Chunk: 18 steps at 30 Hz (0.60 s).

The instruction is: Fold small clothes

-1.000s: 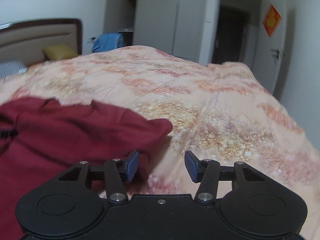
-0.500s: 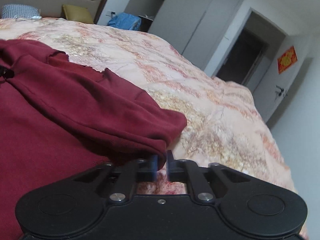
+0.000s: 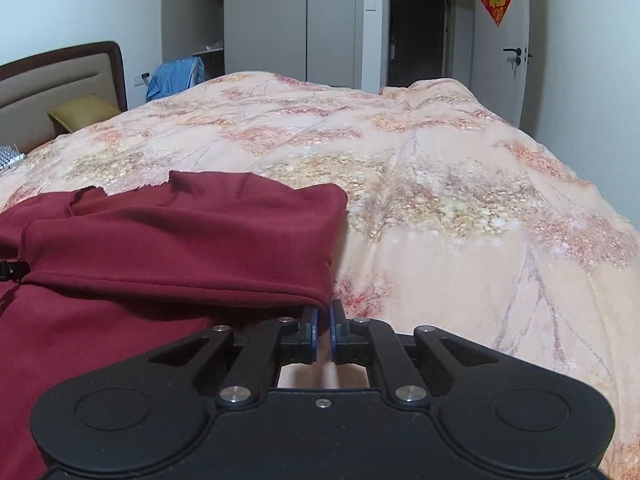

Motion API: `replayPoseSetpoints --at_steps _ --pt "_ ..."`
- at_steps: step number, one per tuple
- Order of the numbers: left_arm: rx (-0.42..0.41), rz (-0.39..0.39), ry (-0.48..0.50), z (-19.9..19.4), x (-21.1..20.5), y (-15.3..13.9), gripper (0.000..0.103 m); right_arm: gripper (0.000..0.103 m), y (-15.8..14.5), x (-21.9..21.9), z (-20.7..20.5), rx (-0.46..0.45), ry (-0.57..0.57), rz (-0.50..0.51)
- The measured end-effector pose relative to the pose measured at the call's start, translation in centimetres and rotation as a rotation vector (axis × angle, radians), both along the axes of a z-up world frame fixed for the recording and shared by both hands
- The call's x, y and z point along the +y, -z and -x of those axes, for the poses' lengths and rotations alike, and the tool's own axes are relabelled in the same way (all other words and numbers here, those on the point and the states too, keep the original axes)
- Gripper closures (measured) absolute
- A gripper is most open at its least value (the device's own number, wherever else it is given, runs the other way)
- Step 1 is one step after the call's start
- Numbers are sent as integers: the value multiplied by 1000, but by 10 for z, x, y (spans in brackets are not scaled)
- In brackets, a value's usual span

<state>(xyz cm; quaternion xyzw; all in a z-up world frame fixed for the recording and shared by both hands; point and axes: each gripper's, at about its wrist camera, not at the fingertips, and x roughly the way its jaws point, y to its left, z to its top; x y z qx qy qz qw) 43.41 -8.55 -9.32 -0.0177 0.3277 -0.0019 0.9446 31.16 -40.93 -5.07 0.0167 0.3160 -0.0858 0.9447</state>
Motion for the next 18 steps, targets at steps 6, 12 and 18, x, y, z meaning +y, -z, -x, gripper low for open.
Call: replayPoseSetpoints --at_steps 6,12,18 --pt "0 1 1 0 0 0 0 69 -9 3 20 15 0 92" --pt "0 0 0 0 0 0 0 58 -23 -5 18 -49 57 61" --pt "0 1 1 0 0 0 0 48 -14 -6 -11 -41 85 8"
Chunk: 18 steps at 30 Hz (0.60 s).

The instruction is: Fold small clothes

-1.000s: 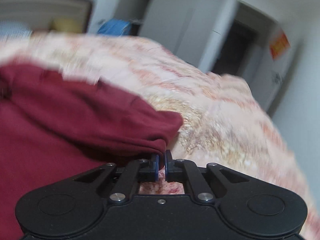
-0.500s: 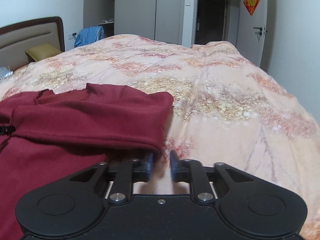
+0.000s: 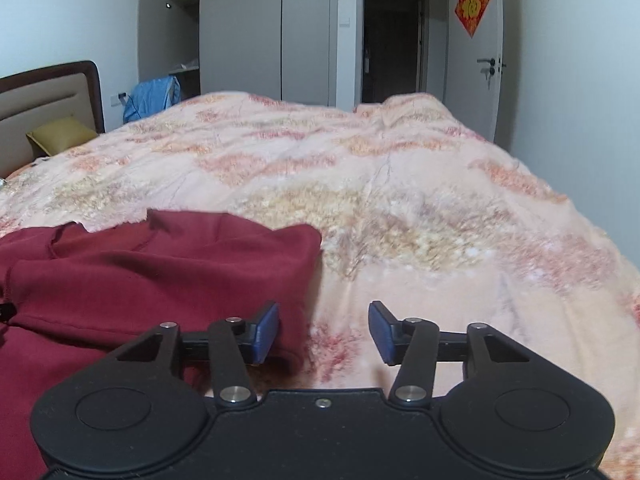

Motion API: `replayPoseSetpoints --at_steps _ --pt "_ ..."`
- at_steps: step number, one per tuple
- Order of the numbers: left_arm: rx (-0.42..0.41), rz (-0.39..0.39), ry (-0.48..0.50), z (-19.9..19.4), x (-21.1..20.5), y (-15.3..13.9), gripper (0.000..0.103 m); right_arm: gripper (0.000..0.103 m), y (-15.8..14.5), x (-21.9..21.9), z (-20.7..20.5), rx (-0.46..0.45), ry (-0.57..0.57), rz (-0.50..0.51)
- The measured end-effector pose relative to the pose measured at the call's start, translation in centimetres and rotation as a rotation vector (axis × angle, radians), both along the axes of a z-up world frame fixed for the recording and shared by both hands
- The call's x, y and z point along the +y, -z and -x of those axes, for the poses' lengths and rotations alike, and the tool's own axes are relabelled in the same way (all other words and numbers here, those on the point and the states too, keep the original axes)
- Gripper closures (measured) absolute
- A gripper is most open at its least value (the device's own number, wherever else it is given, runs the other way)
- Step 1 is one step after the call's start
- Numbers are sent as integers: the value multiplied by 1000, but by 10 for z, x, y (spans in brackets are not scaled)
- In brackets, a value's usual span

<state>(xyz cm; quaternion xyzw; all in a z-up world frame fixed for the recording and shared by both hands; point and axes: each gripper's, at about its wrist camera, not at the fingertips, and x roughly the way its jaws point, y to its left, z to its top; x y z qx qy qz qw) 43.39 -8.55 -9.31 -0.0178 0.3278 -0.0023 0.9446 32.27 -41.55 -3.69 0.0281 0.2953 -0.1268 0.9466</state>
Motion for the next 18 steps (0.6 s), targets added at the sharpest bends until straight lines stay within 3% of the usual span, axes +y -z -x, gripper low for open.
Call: replayPoseSetpoints --at_steps 5,10,14,18 --pt "7 -3 2 0 0 -1 0 41 20 -1 -8 63 25 25" --pt "47 -8 10 6 1 -11 0 35 5 2 9 50 26 44" --pt "82 -17 19 23 7 -25 0 16 -13 13 41 13 -19 13" --pt "81 16 15 53 22 -43 0 5 -22 41 84 5 -117 -47"
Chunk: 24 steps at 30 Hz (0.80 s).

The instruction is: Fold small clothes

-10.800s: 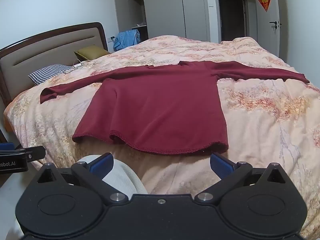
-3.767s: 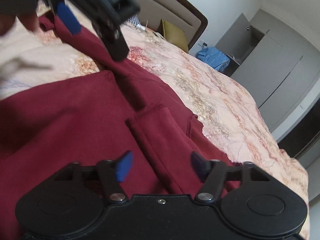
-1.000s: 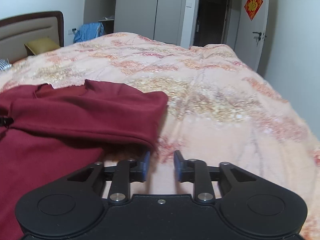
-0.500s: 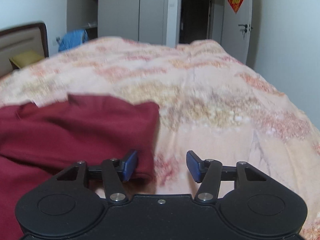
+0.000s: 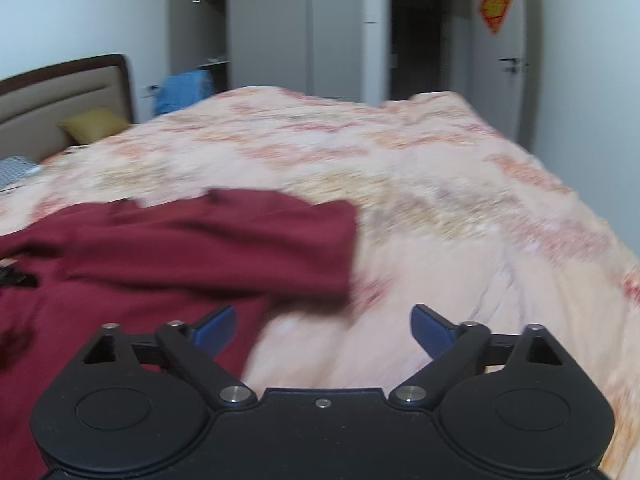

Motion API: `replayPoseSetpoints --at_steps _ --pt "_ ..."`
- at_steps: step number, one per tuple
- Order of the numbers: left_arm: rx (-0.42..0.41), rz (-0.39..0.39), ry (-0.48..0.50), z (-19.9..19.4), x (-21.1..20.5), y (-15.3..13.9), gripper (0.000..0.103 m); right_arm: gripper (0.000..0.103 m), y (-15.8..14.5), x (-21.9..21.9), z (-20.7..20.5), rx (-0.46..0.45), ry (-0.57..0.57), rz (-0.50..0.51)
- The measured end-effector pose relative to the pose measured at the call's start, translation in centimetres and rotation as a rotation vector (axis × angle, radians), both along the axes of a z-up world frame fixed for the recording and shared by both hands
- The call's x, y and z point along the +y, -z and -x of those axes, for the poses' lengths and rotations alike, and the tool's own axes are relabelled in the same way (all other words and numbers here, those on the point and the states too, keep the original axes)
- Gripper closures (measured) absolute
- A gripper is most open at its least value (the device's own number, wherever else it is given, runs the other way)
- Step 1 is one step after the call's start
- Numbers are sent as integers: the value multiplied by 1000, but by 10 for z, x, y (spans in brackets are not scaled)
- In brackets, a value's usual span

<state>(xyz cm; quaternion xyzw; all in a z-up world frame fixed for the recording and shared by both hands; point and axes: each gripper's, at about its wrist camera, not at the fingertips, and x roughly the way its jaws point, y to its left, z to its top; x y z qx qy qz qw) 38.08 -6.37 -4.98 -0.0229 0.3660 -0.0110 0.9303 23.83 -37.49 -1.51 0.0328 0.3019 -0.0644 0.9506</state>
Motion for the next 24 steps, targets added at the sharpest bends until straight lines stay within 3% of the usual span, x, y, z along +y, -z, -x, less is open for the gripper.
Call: replayPoseSetpoints --at_steps 7,10,18,24 --pt "-5 -23 -23 70 33 -27 0 1 8 60 80 55 -130 -87" --pt "3 -29 -35 99 48 -30 0 1 13 77 107 68 -122 -113" --pt "51 -16 -38 159 78 -14 0 1 18 93 143 131 -65 -133" --pt "70 8 15 190 88 8 0 1 27 92 156 144 -36 -152"
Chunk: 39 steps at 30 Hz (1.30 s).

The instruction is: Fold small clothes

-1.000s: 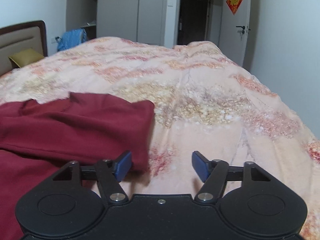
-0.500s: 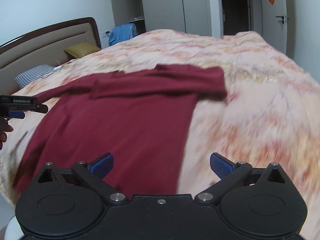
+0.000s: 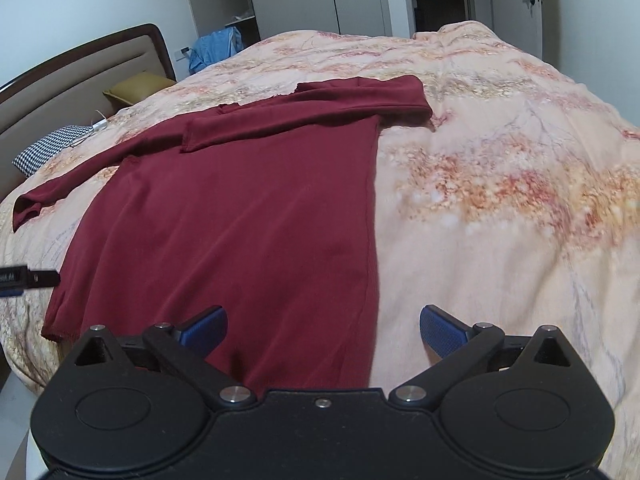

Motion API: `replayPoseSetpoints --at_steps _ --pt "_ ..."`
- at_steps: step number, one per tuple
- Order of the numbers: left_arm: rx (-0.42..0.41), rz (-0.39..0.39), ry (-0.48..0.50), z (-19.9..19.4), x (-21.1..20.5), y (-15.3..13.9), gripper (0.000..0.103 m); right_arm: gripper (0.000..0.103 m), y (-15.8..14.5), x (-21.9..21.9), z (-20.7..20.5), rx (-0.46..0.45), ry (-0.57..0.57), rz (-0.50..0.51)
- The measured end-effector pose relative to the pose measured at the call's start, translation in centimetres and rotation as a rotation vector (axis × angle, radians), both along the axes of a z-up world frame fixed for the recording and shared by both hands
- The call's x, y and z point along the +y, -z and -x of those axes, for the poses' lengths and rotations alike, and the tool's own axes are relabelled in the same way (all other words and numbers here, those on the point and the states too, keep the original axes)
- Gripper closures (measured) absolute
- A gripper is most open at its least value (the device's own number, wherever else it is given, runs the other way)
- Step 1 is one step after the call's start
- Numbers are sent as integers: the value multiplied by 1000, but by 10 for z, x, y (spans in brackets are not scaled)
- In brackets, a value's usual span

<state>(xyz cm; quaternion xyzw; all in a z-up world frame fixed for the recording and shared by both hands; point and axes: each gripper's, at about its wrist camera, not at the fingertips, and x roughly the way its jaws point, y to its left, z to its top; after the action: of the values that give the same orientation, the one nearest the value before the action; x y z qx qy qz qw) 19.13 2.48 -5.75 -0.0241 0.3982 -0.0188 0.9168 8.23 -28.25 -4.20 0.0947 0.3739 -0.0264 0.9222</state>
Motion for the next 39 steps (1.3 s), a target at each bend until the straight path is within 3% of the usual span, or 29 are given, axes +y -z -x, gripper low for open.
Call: replayPoseSetpoints --at_steps 10,21,33,35,39 --pt "39 4 39 18 -7 16 0 3 1 -4 6 13 34 37" --pt "32 12 52 21 -16 11 2 6 1 -1 9 3 20 24" --pt "58 118 72 20 -11 11 36 11 0 1 7 12 23 5" --pt "62 125 74 19 -12 10 42 16 0 2 7 12 26 5" --pt "77 137 88 18 -13 6 67 31 -1 6 6 16 10 4"
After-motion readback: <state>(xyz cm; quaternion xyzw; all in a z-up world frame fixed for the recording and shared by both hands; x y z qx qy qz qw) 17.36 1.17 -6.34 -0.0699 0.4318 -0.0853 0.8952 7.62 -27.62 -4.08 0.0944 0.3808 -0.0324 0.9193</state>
